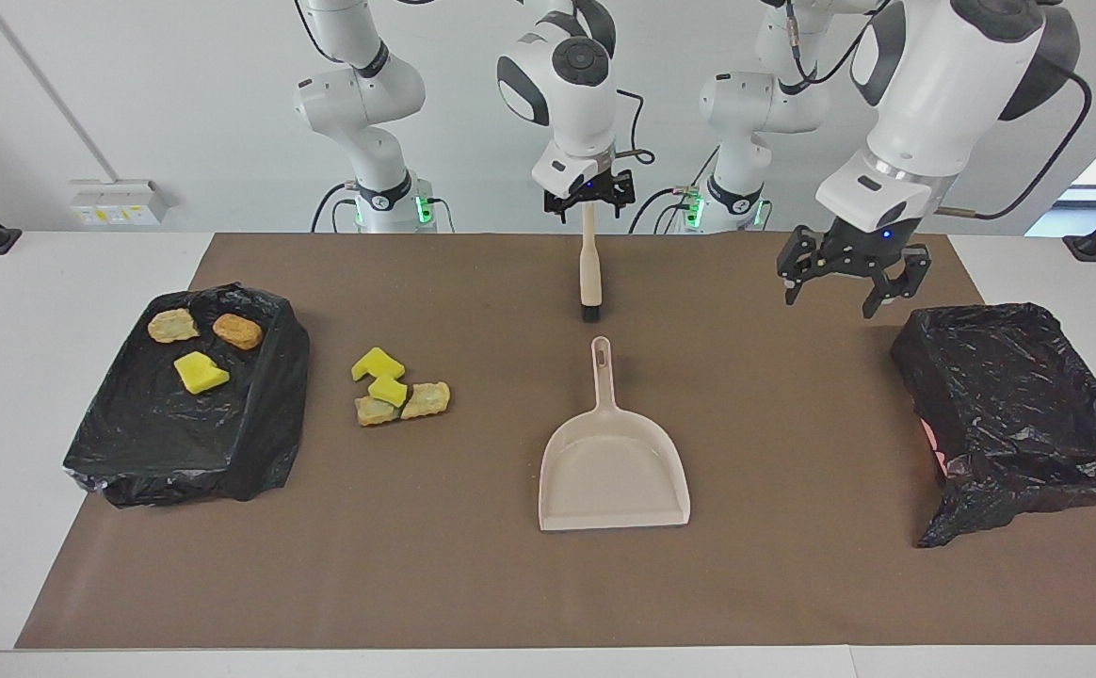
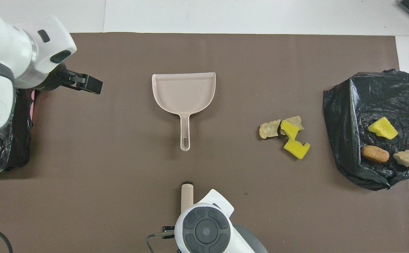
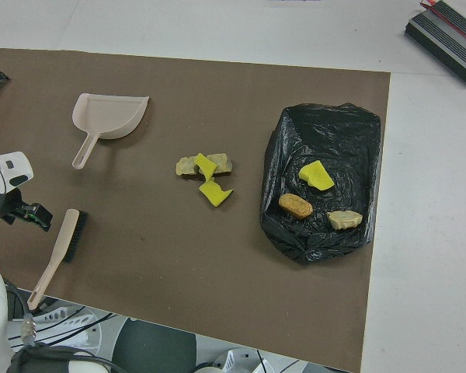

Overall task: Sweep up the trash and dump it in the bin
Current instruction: 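Grasp the dustpan with the left gripper while the right gripper reaches the brush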

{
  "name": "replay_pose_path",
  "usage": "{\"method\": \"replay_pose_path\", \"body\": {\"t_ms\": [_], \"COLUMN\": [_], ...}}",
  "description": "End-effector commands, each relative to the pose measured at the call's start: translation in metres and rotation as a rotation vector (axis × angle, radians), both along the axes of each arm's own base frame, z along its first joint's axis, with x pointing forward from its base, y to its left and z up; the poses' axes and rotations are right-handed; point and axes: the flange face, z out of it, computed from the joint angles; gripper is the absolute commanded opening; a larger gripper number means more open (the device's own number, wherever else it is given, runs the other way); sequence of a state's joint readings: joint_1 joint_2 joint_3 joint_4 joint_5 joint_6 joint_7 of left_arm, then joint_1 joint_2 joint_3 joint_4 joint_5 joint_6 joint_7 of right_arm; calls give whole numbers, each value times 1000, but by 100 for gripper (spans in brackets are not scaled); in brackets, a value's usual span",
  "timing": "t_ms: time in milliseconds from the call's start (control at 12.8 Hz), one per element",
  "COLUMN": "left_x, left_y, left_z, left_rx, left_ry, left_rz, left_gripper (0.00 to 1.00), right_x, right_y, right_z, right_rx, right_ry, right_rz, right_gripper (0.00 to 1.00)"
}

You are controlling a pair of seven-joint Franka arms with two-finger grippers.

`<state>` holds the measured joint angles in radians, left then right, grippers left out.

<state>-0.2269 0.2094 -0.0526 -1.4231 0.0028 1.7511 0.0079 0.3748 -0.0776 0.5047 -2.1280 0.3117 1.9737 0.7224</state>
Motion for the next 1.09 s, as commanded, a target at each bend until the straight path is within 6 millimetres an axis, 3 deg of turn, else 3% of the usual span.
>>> {"method": "replay_pose_path", "body": {"t_ms": [0, 78, 389, 545, 779, 935, 1013], "left_x": [6, 7, -3, -19, -46, -61, -64], "left_y": [-39, -46, -129, -148, -172, -188, -189], "left_z": [-29, -41, -110, -138, -180, -197, -202], "left_rx": [-4, -6, -1, 0, -22, -29, -40], "left_ry": [-33, -30, -3, 5, -1, 3, 1], "left_rz": [38, 46, 85, 60, 112, 128, 148], "left_gripper": [100, 100, 100, 100, 100, 100, 100], "right_x": [-26, -32, -57, -67, -81, -83, -84], "right_y": [-6, -5, -3, 3, 8, 9, 8], "right_z": [-30, -39, -82, -84, -102, -102, -104], "right_rx": [8, 15, 43, 41, 41, 38, 35], "right_ry": [-5, -8, -38, -38, -43, -42, -39], "right_rz": [-24, -27, -28, -33, -50, -49, -47], "right_gripper": [100, 100, 100, 100, 100, 98, 68]}}
